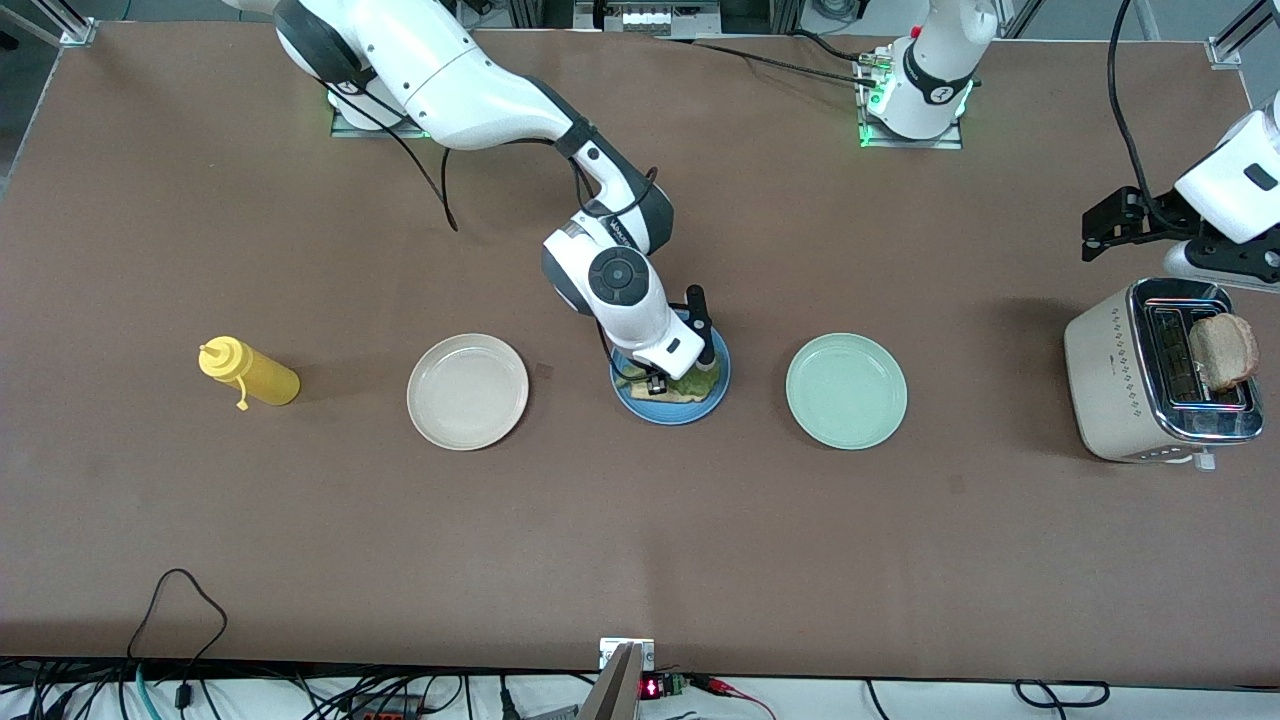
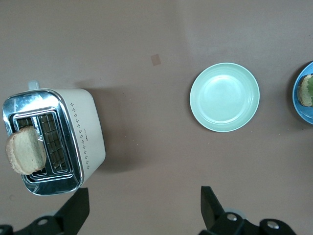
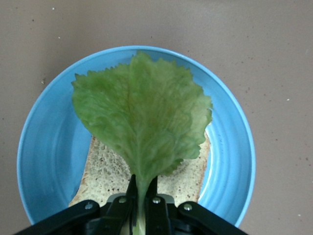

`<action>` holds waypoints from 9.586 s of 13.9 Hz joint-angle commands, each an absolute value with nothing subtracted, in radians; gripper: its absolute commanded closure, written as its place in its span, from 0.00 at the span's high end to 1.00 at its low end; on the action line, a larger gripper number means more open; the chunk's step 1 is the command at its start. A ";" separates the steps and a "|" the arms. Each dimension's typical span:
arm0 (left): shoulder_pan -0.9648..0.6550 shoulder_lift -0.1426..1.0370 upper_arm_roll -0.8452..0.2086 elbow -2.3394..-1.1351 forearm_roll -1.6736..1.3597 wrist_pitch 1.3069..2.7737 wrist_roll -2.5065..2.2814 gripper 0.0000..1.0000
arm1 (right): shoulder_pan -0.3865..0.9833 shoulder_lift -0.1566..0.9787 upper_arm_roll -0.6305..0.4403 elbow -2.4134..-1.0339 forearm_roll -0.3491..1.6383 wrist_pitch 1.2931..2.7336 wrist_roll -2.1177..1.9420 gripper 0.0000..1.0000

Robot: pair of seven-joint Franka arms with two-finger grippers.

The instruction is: Make sandwich in blue plate with both arms

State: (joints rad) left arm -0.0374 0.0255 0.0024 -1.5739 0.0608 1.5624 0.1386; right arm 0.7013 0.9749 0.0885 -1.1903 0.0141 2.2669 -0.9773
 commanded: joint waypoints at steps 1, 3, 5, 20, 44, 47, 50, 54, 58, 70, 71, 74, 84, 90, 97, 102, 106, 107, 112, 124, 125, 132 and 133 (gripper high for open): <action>-0.037 -0.003 0.009 -1.588 0.048 1.549 0.133 1.00 | 0.712 1.006 0.078 -1.164 -0.003 2.258 -0.934 0.60; -0.035 -0.017 0.011 -1.589 0.048 1.543 0.133 1.00 | 0.713 1.002 0.078 -1.163 -0.002 2.257 -0.869 1.00; -0.026 -0.015 0.009 -1.588 0.048 1.554 0.133 1.00 | 0.712 0.988 0.083 -1.158 0.002 2.232 -0.839 1.00; -0.028 -0.015 -0.003 -1.586 0.052 1.557 0.133 1.00 | 0.569 0.583 -0.032 -1.161 -0.002 1.818 -0.583 1.00; -0.025 -0.006 0.008 -1.585 0.055 1.523 0.133 1.00 | -0.423 0.472 -0.095 -1.790 0.859 1.713 -2.064 1.00; -0.023 -0.003 0.011 -1.580 0.057 1.516 0.133 1.00 | -0.430 0.520 -0.095 -1.790 0.980 1.712 -2.141 1.00; -0.020 -0.005 0.009 -1.582 0.057 1.516 0.132 1.00 | -0.439 0.575 -0.095 -1.792 1.044 1.684 -2.189 1.00; -0.015 -0.005 0.011 -1.580 0.058 1.523 0.129 1.00 | -0.449 0.626 -0.095 -1.792 1.061 1.678 -2.223 1.00; -0.014 -0.005 0.002 -1.578 0.058 1.539 0.129 1.00 | -0.448 0.696 -0.092 -1.790 1.175 1.680 -2.328 1.00; -0.014 -0.002 0.003 -1.569 0.055 1.529 0.130 1.00 | -0.424 0.714 -0.075 -1.775 1.178 1.661 -2.385 0.00; -0.015 0.003 0.003 -1.568 0.055 1.532 0.130 1.00 | -0.390 0.677 -0.075 -1.770 1.148 1.684 -2.363 0.00; -0.014 0.008 0.008 -1.566 0.049 1.531 0.138 1.00 | -0.260 0.531 -0.075 -1.764 0.972 1.805 -2.090 0.00; -0.017 0.015 -0.002 -1.555 0.054 1.528 0.140 1.00 | 0.315 0.433 -0.077 -1.713 0.371 2.334 -1.288 0.00; -0.006 0.015 0.011 -1.554 0.057 1.500 0.135 1.00 | 0.587 0.553 -0.084 -1.616 -0.147 2.425 -0.817 0.00; 0.061 0.038 0.011 -1.552 0.057 1.500 0.130 1.00 | 0.906 0.761 -0.342 -1.413 -0.325 2.367 -0.804 0.00; 0.060 0.100 0.009 -1.526 0.115 1.425 0.129 1.00 | 1.044 0.825 -0.413 -1.413 -0.560 2.364 -0.805 0.00; 0.167 0.144 0.012 -1.525 0.120 1.466 0.220 1.00 | 1.087 0.859 -0.428 -1.416 -0.575 2.315 -0.810 0.00; 0.201 0.167 0.012 -1.526 0.120 1.548 0.297 1.00 | 1.094 0.861 -0.426 -1.420 -0.578 2.298 -0.810 0.00; 0.310 0.261 0.012 -1.540 0.106 1.689 0.485 1.00 | 1.129 0.862 -0.437 -1.420 -0.589 2.255 -0.810 0.00; 0.469 0.446 0.005 -1.566 0.037 1.890 0.703 0.25 | 0.677 0.467 -0.401 -1.647 0.329 2.227 -1.073 0.00; 0.471 0.446 0.006 -1.565 0.038 1.890 0.703 0.11 | 0.616 0.439 -0.378 -1.675 0.392 2.232 -1.121 0.00; 0.466 0.402 0.000 -1.551 0.041 1.872 0.700 0.01 | 0.237 0.377 -0.285 -1.853 0.710 2.411 -1.209 0.00; 0.463 0.382 -0.002 -1.548 0.044 1.864 0.699 0.01 | 0.191 0.393 -0.279 -1.871 0.713 2.434 -1.229 0.00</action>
State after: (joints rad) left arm 0.4580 0.4352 0.0091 -1.5516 0.0569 1.8918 0.6736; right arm 0.2825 0.4238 -0.3338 -1.7776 0.6685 2.3517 -1.1959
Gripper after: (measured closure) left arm 0.868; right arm 0.502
